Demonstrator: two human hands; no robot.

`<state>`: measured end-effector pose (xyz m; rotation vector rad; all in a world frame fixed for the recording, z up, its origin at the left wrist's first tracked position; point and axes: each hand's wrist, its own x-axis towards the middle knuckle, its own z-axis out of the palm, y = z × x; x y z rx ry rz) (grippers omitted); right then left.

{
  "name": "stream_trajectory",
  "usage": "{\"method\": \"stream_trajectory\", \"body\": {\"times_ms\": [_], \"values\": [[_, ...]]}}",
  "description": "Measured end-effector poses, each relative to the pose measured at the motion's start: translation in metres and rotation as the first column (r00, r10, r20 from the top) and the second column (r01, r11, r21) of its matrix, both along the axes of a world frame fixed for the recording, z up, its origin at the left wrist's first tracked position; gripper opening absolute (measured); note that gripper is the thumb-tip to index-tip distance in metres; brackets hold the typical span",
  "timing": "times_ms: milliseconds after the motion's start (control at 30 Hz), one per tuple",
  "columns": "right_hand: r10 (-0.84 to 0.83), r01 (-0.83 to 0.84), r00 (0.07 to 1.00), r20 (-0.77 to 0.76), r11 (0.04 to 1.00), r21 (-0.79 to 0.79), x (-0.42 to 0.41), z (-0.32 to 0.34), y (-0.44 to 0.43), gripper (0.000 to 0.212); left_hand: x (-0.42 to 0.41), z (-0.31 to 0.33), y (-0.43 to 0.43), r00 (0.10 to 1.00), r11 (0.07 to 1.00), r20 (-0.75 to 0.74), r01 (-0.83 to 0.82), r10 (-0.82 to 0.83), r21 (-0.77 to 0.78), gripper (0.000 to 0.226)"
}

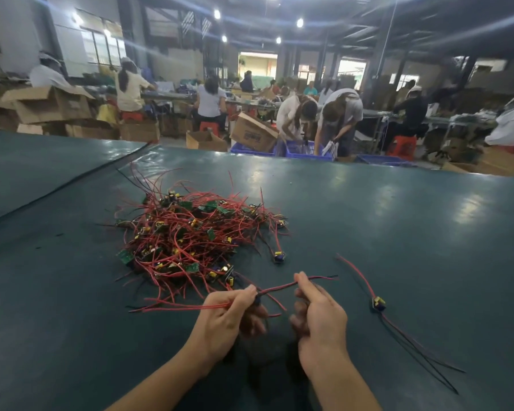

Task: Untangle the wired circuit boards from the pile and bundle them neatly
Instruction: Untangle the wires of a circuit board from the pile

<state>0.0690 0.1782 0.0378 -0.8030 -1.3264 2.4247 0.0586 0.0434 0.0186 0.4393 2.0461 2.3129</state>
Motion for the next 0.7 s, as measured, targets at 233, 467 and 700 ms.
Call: {"method": "stream_trajectory", "body": {"times_ms": [233, 467, 700], "values": [[-0.072, 0.065, 0.996, -0.052, 0.991, -0.117, 0.003, 0.013, 0.019, 0.008, 0.004, 0.006, 0.003, 1.000, 1.000, -0.016, 0.016, -0.015, 0.027, 0.044], [-0.116, 0.107, 0.988, -0.104, 0.991, -0.086, 0.003, 0.011, 0.010, 0.019, 0.005, 0.009, 0.003, 1.000, 0.999, -0.018, 0.010, -0.009, 0.038, 0.048], [0.299, -0.258, 0.943, -0.149, 0.934, 0.245, 0.017, 0.000, -0.037, 0.036, 0.004, 0.009, 0.000, 0.996, 0.999, -0.075, 0.043, -0.043, 0.005, 0.040]]}}
